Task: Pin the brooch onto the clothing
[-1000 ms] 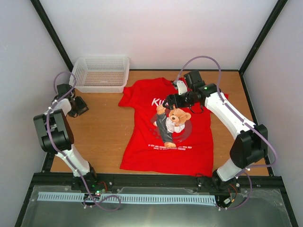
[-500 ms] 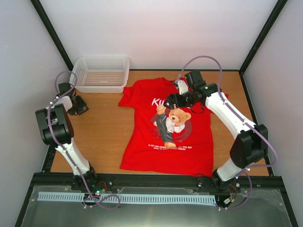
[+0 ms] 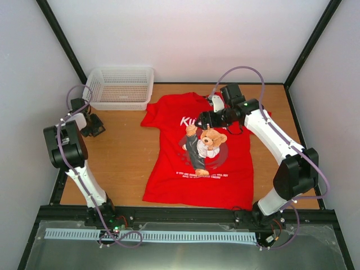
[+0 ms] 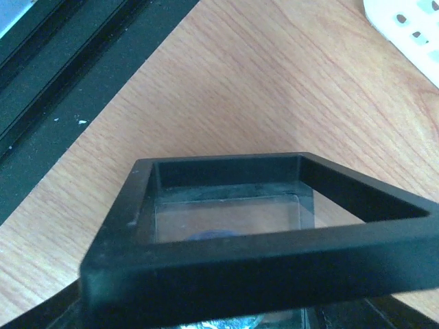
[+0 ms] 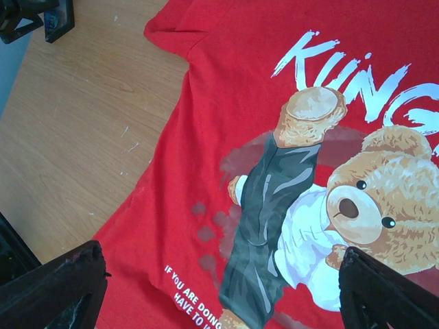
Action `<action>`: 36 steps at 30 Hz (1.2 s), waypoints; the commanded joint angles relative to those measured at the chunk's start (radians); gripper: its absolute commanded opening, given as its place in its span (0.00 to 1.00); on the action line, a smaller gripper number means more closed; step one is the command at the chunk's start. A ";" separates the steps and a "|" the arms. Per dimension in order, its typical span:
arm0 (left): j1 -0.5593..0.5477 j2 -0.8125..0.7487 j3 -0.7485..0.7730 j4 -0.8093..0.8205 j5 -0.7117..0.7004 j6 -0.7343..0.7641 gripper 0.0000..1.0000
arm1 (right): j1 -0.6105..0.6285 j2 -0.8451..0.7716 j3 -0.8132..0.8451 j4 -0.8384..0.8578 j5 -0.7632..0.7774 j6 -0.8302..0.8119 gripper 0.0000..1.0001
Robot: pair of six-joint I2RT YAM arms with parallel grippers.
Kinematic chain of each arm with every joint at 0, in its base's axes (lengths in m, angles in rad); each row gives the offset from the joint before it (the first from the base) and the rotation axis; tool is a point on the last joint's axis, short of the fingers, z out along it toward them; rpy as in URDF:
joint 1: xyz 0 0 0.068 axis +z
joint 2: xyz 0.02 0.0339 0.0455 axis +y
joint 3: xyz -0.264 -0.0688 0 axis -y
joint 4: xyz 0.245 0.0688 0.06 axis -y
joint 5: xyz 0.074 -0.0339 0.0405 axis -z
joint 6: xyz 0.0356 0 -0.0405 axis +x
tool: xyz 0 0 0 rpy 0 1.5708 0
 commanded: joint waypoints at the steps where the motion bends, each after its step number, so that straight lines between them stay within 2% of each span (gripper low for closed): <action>1: 0.001 0.018 0.033 -0.002 -0.021 -0.011 0.65 | -0.009 0.006 -0.003 0.006 -0.003 0.004 0.90; 15: 0.000 0.028 0.041 -0.024 -0.070 -0.002 0.67 | -0.012 0.003 -0.014 0.011 -0.010 0.006 0.90; 29: -0.012 0.058 0.062 -0.034 -0.046 0.009 0.66 | -0.015 0.005 -0.013 0.014 -0.019 0.010 0.90; 36: -0.011 0.050 0.072 -0.032 -0.061 0.001 0.59 | -0.015 0.002 -0.014 0.013 -0.016 0.008 0.90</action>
